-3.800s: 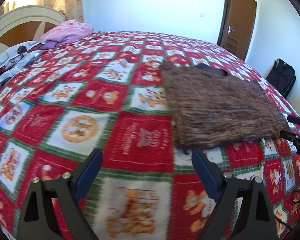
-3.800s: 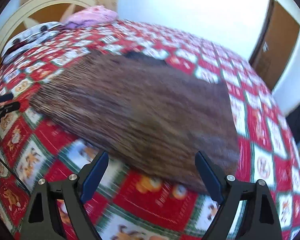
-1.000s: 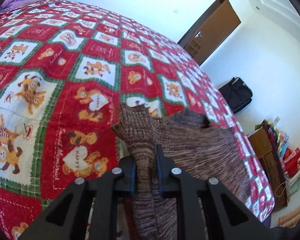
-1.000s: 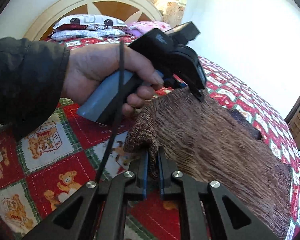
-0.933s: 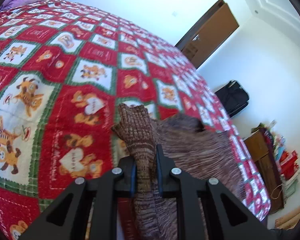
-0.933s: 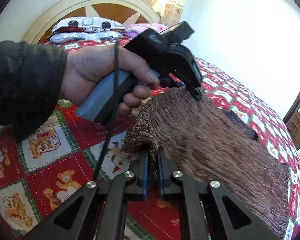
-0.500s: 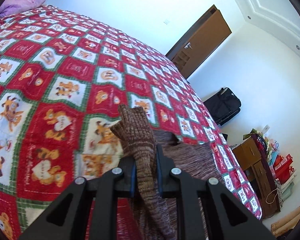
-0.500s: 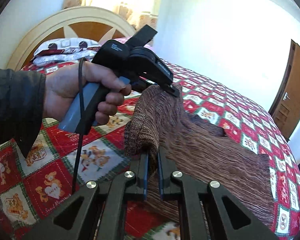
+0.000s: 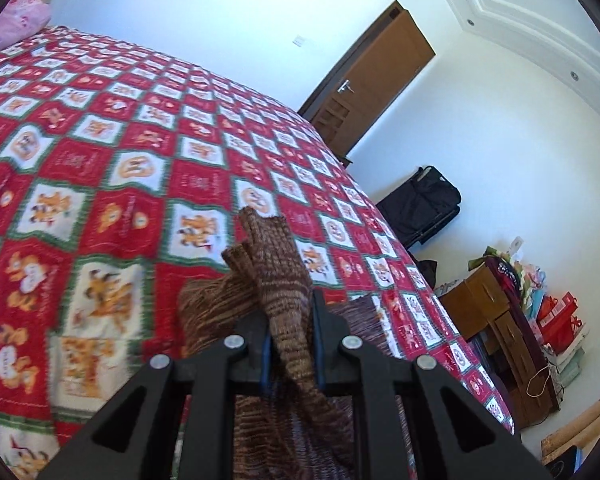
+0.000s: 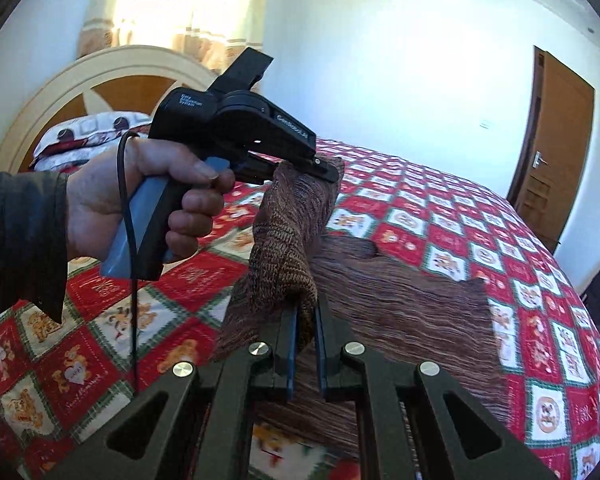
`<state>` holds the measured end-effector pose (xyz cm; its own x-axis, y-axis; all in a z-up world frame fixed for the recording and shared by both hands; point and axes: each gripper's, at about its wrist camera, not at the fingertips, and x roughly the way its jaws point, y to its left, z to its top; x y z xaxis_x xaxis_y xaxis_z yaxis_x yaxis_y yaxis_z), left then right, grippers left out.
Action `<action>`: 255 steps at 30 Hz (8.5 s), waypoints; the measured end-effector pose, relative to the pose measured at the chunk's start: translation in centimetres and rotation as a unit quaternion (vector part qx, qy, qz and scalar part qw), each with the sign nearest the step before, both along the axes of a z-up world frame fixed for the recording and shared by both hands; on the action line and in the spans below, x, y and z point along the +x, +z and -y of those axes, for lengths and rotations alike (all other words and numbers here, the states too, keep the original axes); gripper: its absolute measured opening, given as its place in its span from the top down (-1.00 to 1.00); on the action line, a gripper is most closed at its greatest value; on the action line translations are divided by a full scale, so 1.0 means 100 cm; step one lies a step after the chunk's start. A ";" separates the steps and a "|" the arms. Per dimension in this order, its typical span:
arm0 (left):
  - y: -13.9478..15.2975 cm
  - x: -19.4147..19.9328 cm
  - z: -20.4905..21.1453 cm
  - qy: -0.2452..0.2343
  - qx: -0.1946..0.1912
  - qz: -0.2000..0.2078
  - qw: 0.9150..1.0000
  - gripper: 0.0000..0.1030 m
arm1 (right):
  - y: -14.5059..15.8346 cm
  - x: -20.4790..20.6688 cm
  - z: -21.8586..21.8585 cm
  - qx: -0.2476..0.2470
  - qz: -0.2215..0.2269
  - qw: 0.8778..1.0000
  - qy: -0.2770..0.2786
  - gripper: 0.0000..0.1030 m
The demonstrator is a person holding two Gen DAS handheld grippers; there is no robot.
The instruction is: Fold small clothes
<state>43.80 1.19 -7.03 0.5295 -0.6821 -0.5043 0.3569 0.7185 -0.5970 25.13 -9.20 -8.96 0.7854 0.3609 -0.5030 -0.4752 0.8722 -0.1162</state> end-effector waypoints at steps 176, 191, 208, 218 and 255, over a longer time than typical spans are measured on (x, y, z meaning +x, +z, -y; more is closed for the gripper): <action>-0.077 -0.120 0.113 -0.093 0.211 0.039 0.972 -0.59 | -0.093 0.240 0.207 0.274 -0.297 0.914 -0.044 0.33; -0.040 -0.149 0.099 -0.089 0.202 0.093 0.971 0.36 | -0.038 0.195 0.180 0.263 -0.233 0.936 -0.026 0.58; -0.014 -0.206 0.020 -0.019 0.220 0.091 0.971 0.37 | -0.003 0.136 0.090 0.265 -0.240 0.933 0.047 0.59; -0.003 -0.237 -0.035 0.033 0.219 0.097 0.970 0.37 | 0.016 0.114 0.025 0.264 -0.239 0.929 0.097 0.59; -0.021 -0.290 -0.161 0.147 0.227 0.050 0.961 0.37 | 0.004 0.091 -0.156 0.210 -0.291 0.910 0.209 0.59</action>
<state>14.81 17.33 -9.08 0.7275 -0.2174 -0.6508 0.1376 0.9754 -0.1720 34.25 6.44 -8.61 0.1803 0.8225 -0.5394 -0.6497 0.5113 0.5625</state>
